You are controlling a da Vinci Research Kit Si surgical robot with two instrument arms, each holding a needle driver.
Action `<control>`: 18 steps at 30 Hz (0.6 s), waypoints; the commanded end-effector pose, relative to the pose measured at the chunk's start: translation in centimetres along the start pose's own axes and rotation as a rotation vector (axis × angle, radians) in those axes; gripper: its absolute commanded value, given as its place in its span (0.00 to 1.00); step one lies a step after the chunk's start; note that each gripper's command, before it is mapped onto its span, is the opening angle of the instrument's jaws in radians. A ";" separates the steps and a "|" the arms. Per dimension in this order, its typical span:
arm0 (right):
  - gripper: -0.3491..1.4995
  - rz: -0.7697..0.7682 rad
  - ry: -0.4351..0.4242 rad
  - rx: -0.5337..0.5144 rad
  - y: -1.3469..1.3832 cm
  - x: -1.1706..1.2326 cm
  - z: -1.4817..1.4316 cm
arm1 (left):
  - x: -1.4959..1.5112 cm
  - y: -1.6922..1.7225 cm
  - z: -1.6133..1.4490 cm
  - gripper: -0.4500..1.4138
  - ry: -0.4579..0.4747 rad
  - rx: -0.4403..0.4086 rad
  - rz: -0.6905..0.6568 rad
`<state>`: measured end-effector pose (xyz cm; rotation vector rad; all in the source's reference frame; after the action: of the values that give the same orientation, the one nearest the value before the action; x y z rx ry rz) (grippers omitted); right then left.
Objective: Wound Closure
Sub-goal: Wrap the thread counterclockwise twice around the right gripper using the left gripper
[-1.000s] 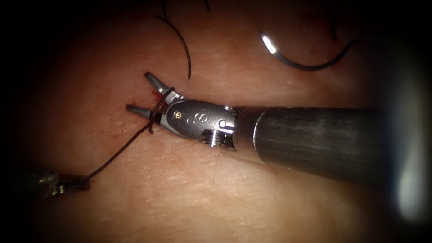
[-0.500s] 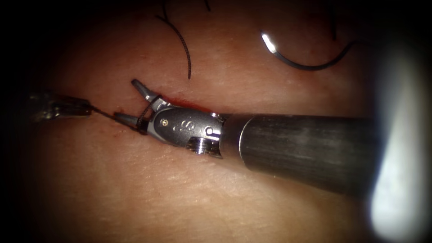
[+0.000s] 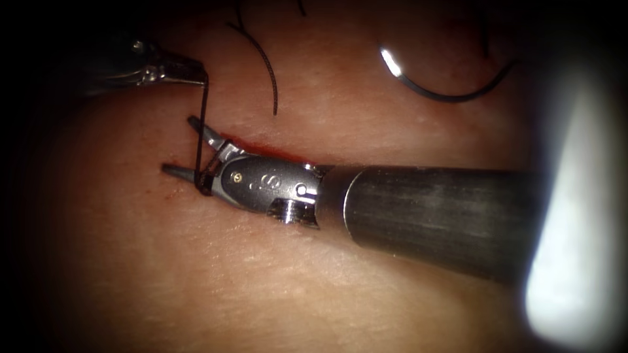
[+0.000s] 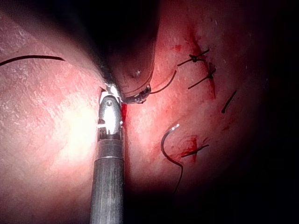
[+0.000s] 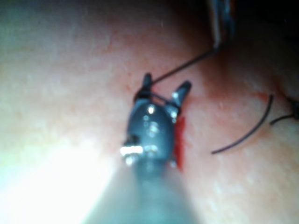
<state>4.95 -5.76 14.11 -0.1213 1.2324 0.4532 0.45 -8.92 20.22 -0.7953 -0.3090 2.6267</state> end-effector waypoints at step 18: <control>0.85 -0.001 0.022 0.046 -0.13 0.06 0.03 | -0.17 -0.30 0.81 0.00 0.026 -0.064 0.044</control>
<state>4.98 -5.84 14.00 -0.0863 1.2610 0.4223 0.24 -8.78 21.05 -0.8662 -0.3825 2.6615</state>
